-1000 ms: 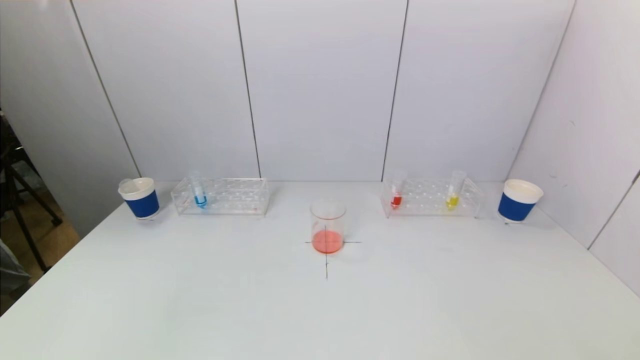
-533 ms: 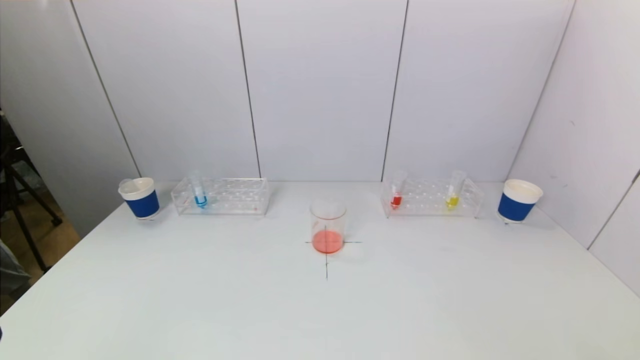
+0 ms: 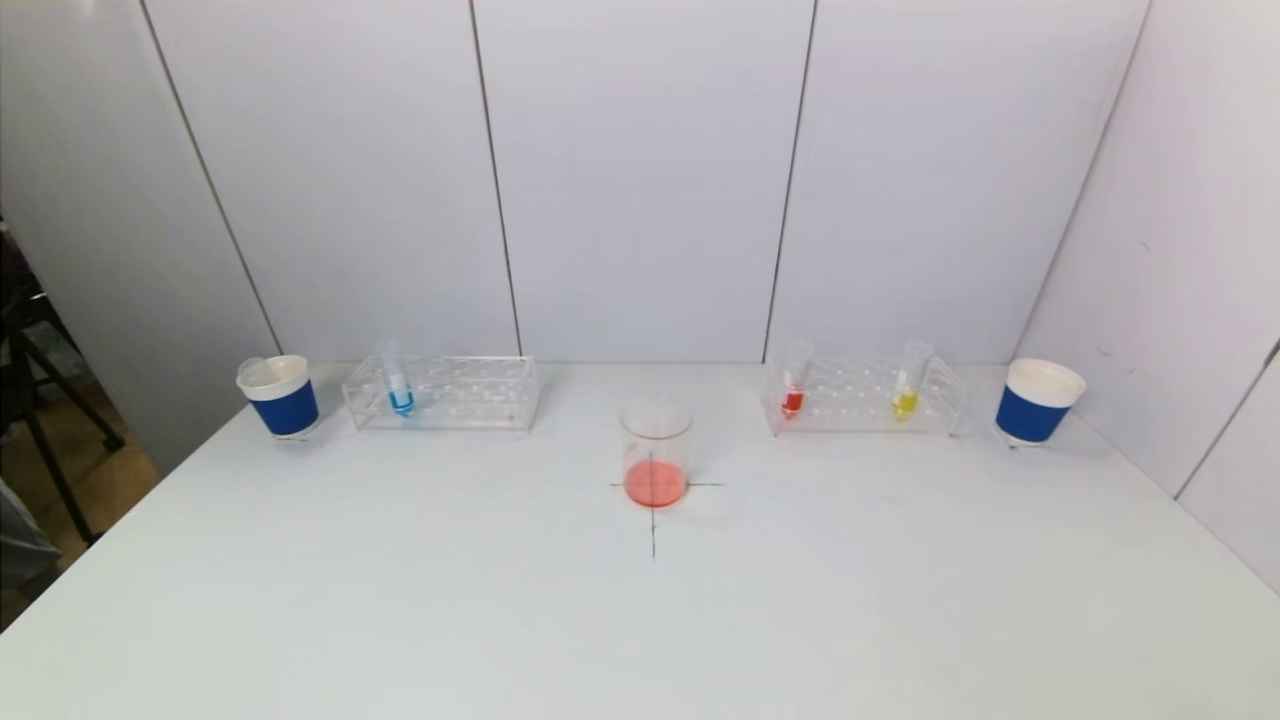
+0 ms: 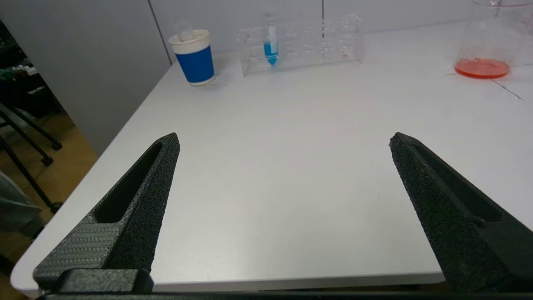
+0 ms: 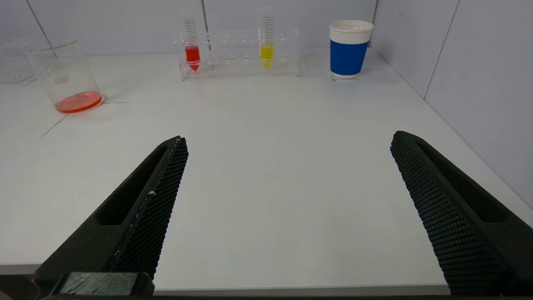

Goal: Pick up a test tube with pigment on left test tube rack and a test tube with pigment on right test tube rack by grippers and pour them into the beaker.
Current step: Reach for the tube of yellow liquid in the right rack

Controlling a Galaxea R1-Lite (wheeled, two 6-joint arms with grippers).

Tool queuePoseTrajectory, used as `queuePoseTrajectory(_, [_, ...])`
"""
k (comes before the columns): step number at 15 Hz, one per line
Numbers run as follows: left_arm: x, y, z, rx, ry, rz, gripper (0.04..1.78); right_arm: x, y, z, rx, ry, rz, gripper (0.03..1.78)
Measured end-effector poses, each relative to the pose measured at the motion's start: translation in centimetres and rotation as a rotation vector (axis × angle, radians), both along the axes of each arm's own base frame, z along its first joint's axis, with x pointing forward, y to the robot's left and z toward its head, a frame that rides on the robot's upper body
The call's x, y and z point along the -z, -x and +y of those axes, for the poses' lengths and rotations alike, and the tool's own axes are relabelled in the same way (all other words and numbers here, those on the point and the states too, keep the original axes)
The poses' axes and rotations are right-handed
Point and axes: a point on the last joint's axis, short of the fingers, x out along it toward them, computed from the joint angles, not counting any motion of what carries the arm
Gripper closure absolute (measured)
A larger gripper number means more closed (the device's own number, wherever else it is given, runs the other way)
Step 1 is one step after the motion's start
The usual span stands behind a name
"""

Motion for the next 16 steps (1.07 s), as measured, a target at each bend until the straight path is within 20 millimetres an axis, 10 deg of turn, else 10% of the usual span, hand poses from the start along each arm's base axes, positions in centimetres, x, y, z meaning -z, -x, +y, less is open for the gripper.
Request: queuePoseTrajectory(16, [0.61,0.13,0.01,0.0,0.113,0.038,0.06,0.0,0.0,0.0,0.0,0.001,0.0,0.04])
